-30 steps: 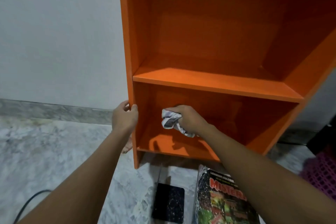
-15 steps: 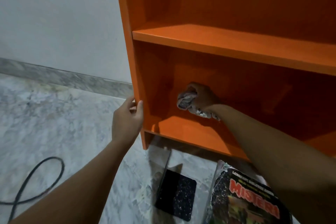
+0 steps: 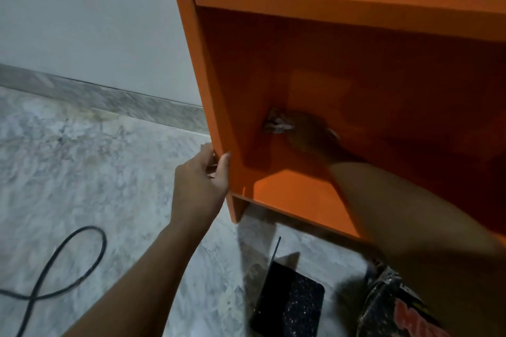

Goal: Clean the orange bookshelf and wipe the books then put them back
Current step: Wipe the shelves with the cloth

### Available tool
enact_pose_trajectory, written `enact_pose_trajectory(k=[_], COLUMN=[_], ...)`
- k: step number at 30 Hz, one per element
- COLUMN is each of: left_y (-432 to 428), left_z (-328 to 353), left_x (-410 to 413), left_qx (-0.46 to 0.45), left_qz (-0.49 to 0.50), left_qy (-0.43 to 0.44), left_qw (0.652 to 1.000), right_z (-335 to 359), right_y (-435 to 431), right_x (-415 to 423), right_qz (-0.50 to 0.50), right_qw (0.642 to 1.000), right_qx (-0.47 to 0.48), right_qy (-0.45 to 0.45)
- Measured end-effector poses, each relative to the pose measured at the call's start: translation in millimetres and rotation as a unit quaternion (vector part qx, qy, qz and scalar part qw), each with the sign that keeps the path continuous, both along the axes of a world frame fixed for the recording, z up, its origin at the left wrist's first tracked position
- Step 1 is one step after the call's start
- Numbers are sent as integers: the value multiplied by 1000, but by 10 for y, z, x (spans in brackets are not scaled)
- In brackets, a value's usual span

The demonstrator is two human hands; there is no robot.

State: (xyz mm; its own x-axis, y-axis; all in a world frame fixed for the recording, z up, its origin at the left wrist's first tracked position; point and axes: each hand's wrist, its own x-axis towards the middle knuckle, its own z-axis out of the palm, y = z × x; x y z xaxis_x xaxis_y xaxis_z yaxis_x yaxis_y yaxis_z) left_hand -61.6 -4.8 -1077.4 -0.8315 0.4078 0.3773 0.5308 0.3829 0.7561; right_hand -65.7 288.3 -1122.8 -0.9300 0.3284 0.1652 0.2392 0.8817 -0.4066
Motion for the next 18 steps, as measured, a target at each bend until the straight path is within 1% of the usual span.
enact_pose_trajectory(k=[1, 3, 6, 7, 9, 11, 13, 14, 15, 16, 18], left_y=[-12, -13, 16, 25, 39, 50, 62, 75, 90, 106, 161], left_z=[-5, -18, -45, -46, -35, -42, -46, -39, -35, -21, -12], left_x=[-17, -15, 45, 71, 95, 92, 101, 119, 139, 170, 260], left_qx=[-4, -1, 16, 23, 35, 46, 51, 54, 59, 65, 73], left_qz=[-2, -3, 10, 15, 22, 27, 37, 43, 49, 55, 71], left_qy=[6, 10, -1, -3, -4, -12, -28, -35, -40, -47, -80], left_qw=[1000, 1000, 1000, 1000, 999, 999, 998, 997, 996, 995, 992], right_z=[6, 36, 32, 11, 68, 168, 281, 318, 330, 367, 504], right_y=[-13, -85, -366, -455, -689, -946, -1252, -1377, -1426, -1410, -1233], right_x=[17, 116, 313, 361, 492, 655, 842, 926, 989, 1018, 1058], right_qz=[9, 60, 115, 123, 153, 205, 289, 332, 351, 338, 255], right_qw=[1000, 998, 986, 984, 979, 971, 949, 934, 927, 931, 954], right_qx=[7, -15, -108, -118, -109, -87, -50, -44, -51, -76, -146], right_qy=[-20, -26, -48, -59, -74, -89, -116, -125, -120, -111, -65])
